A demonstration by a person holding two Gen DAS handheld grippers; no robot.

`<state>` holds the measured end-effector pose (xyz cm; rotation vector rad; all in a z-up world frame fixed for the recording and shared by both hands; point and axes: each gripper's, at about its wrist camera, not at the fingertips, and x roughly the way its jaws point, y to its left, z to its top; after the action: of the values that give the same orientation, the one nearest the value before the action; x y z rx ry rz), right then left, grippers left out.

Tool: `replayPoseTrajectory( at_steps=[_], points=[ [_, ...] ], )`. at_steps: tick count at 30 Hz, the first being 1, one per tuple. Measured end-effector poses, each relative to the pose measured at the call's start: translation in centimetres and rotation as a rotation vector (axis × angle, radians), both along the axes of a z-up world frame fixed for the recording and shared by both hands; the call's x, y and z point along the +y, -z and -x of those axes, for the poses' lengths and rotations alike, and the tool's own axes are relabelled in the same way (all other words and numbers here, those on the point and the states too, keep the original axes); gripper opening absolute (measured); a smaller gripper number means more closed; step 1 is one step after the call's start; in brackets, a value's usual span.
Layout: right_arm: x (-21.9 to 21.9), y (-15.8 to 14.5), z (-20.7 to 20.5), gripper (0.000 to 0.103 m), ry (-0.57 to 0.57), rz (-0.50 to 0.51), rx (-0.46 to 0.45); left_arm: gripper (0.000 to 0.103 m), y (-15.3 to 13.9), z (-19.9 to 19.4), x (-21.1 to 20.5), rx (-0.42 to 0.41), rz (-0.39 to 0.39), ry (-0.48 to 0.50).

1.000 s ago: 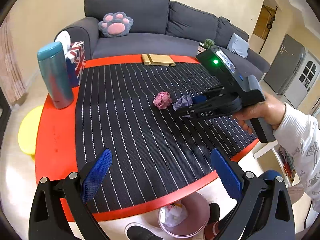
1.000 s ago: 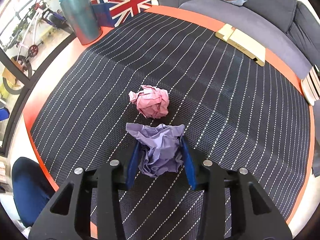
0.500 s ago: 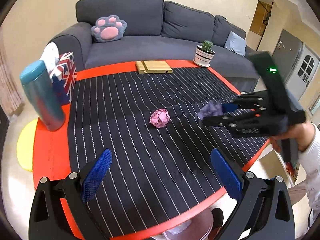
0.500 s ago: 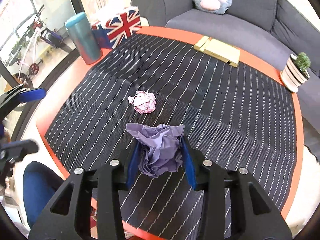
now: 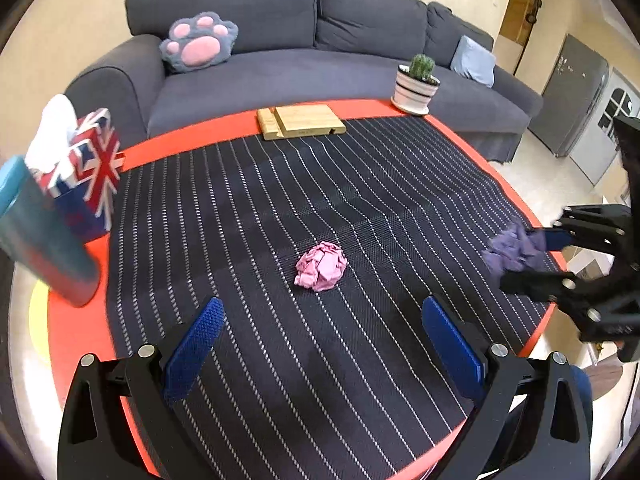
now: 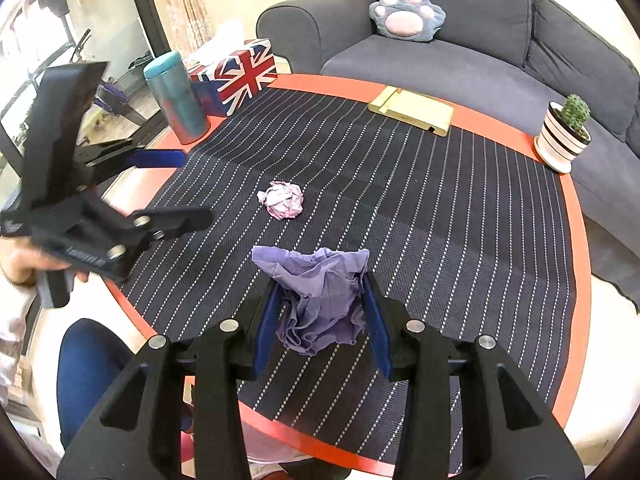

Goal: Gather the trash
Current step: 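Lift the purple paper with the right gripper while the left gripper closes on the pink paper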

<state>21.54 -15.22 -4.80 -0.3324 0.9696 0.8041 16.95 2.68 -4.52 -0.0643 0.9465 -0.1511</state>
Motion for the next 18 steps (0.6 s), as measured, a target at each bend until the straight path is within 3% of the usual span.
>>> replayPoseTrajectory(
  at_steps=[15, 17, 18],
  points=[
    [-1.9, 0.8, -0.7, 0.04, 0.029, 0.003, 0.018, 0.095, 4.7, -5.5, -1.1, 0.114, -0.038, 0.012],
    [-2.0, 1.0, -0.8, 0.04, 0.028, 0.002, 0.02, 0.091, 5.2, -5.7, -1.2, 0.116, -0.043, 0.013],
    [-2.0, 1.0, -0.8, 0.04, 0.028, 0.003, 0.02, 0.081, 5.5, -5.8, -1.1, 0.122, -0.039, 0.01]
  ],
)
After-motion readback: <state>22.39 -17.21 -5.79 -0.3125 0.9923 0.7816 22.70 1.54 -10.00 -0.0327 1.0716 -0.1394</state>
